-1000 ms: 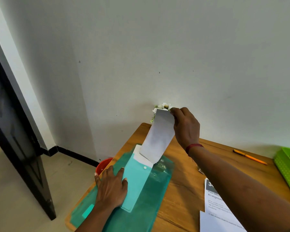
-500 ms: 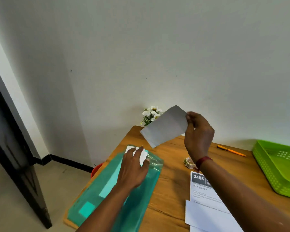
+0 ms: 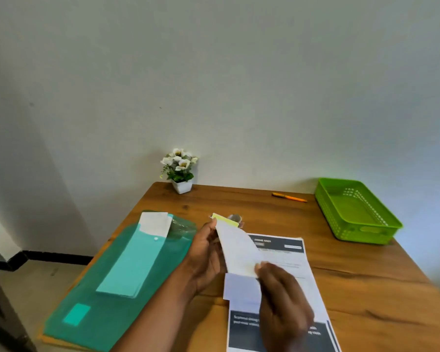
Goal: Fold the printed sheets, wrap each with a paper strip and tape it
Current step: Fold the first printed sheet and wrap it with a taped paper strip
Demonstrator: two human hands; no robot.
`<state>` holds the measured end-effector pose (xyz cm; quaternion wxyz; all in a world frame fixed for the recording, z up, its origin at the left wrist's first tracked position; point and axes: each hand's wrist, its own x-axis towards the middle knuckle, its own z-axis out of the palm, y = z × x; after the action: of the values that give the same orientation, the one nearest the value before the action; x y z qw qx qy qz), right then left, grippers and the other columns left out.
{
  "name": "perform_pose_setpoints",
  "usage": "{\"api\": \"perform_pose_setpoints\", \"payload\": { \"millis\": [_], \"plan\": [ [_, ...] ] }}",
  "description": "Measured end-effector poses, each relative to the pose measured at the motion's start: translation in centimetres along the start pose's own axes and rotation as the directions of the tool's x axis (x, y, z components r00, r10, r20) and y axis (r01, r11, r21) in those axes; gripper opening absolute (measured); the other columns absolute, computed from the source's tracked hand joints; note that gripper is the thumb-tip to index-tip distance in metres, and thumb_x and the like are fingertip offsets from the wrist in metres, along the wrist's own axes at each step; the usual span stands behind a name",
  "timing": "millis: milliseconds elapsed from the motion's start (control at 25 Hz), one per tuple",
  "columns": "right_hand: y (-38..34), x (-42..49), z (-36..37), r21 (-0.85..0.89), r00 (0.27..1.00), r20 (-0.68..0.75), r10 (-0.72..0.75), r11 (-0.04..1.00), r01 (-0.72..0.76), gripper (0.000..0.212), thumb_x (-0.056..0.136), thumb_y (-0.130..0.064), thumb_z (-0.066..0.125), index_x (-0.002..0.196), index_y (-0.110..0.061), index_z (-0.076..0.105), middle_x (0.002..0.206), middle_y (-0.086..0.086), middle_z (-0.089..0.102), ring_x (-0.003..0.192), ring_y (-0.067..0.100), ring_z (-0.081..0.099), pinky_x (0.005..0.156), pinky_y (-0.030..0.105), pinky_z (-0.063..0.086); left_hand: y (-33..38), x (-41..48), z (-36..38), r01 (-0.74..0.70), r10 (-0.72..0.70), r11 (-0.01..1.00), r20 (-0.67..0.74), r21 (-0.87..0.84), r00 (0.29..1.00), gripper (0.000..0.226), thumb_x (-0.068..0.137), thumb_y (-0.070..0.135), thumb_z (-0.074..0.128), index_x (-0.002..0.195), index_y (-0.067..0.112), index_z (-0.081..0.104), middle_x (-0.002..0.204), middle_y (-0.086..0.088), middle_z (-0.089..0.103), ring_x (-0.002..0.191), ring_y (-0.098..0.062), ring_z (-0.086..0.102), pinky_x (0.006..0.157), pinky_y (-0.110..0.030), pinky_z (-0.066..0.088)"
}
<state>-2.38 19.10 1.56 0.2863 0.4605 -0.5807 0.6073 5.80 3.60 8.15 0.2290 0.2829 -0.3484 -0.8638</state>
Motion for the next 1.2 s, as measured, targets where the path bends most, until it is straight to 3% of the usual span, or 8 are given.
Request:
{"api": "perform_pose_setpoints", "payload": {
  "millis": [200, 400, 480, 600, 680, 880, 1040, 1200],
  "plan": [
    [0.4, -3.9, -1.8, -0.097, 0.969, 0.225, -0.098, 0.988, 0.123, 0.036, 0.085, -0.016, 0.075, 0.117, -0.031, 0.071, 0.117, 0.000, 0.067, 0.112, 0.013, 0.062, 0.093, 0.027, 0.050, 0.1, 1.1, 0.5, 0.107, -0.107, 0.915, -0.024, 0.388, 0.994, 0.038, 0.093, 0.021, 0.065, 0.126, 0.003, 0.061, 0.118, -0.022, 0.069, 0.112, -0.042, 0.065, 0.098, -0.051, 0.051],
    [1.5, -3.4, -1.2, -0.126, 0.847, 0.522, -0.098, 0.974, 0.190, 0.036, 0.087, -0.059, 0.065, 0.115, -0.036, 0.067, 0.124, -0.004, 0.067, 0.116, 0.016, 0.057, 0.098, 0.032, 0.050, 0.7, 3.5, 0.6, 0.081, -0.038, 0.789, -0.084, 0.609, 0.996, 0.036, 0.087, 0.008, 0.073, 0.121, 0.005, 0.062, 0.106, -0.011, 0.076, 0.094, -0.030, 0.073, 0.075, -0.036, 0.059],
    [3.0, -1.9, -1.1, -0.104, 0.872, 0.489, 0.027, 0.994, 0.028, 0.038, 0.087, -0.057, 0.065, 0.115, -0.031, 0.068, 0.126, -0.002, 0.064, 0.119, 0.015, 0.053, 0.098, 0.030, 0.046, 1.2, 4.8, 0.4, 0.052, -0.015, 0.717, -0.058, 0.695, 0.998, 0.037, 0.088, 0.002, 0.071, 0.124, 0.002, 0.061, 0.111, -0.012, 0.074, 0.100, -0.028, 0.071, 0.084, -0.037, 0.058],
    [6.6, 1.3, -1.1, -0.222, 0.869, 0.323, 0.374, 0.923, -0.315, 0.033, 0.087, -0.034, 0.072, 0.119, -0.026, 0.064, 0.125, 0.000, 0.060, 0.118, 0.019, 0.054, 0.091, 0.034, 0.049, 2.2, 5.8, 0.2, -0.040, -0.006, 0.427, 0.047, 0.903, 0.999, 0.037, 0.092, 0.001, 0.066, 0.129, 0.008, 0.062, 0.119, -0.003, 0.071, 0.100, -0.012, 0.069, 0.090, -0.027, 0.054],
    [9.2, 3.4, -1.0, -0.252, 0.764, 0.275, 0.583, 0.811, -0.528, 0.046, 0.085, -0.026, 0.076, 0.127, -0.020, 0.058, 0.128, 0.000, 0.056, 0.120, 0.021, 0.053, 0.093, 0.037, 0.049, 2.9, 5.9, 0.4, -0.082, -0.088, 0.284, 0.111, 0.955, 0.990, 0.039, 0.095, 0.005, 0.063, 0.132, 0.015, 0.062, 0.120, 0.006, 0.069, 0.103, -0.005, 0.066, 0.089, -0.022, 0.052],
    [12.5, 5.0, -0.2, -0.046, 0.237, 0.514, 0.825, 0.302, -0.952, 0.063, 0.087, -0.022, 0.076, 0.141, -0.018, 0.044, 0.117, 0.003, 0.066, 0.104, 0.019, 0.063, 0.079, 0.037, 0.055, 3.8, 6.3, -0.1, -0.183, -0.214, -0.002, 0.179, 0.983, 0.960, 0.046, 0.097, 0.015, 0.062, 0.139, 0.030, 0.055, 0.138, 0.010, 0.058, 0.125, -0.016, 0.054, 0.109, -0.042, 0.044],
    [13.0, 3.3, 0.1, -0.012, 0.177, 0.593, 0.786, 0.228, -0.974, 0.029, 0.094, -0.002, 0.063, 0.122, -0.009, 0.063, 0.078, 0.003, 0.071, 0.073, 0.013, 0.064, 0.062, 0.030, 0.054, 4.3, 6.3, -1.5, -0.219, -0.266, -0.102, 0.185, 0.970, 0.946, 0.050, 0.097, 0.017, 0.062, 0.143, 0.033, 0.049, 0.146, 0.009, 0.051, 0.132, -0.018, 0.048, 0.111, -0.045, 0.041],
    [12.4, 2.7, 0.3, 0.065, 0.122, 0.692, 0.711, 0.107, -0.992, 0.024, 0.092, 0.000, 0.063, 0.115, -0.006, 0.068, 0.091, 0.014, 0.072, 0.076, 0.021, 0.067, 0.063, 0.032, 0.057, 3.6, 6.1, -3.0, -0.183, -0.094, -0.313, 0.161, 0.932, 0.982, 0.059, 0.099, 0.028, 0.059, 0.150, 0.037, 0.033, 0.153, 0.001, 0.042, 0.134, -0.025, 0.045, 0.107, -0.042, 0.042]
  ]
}}
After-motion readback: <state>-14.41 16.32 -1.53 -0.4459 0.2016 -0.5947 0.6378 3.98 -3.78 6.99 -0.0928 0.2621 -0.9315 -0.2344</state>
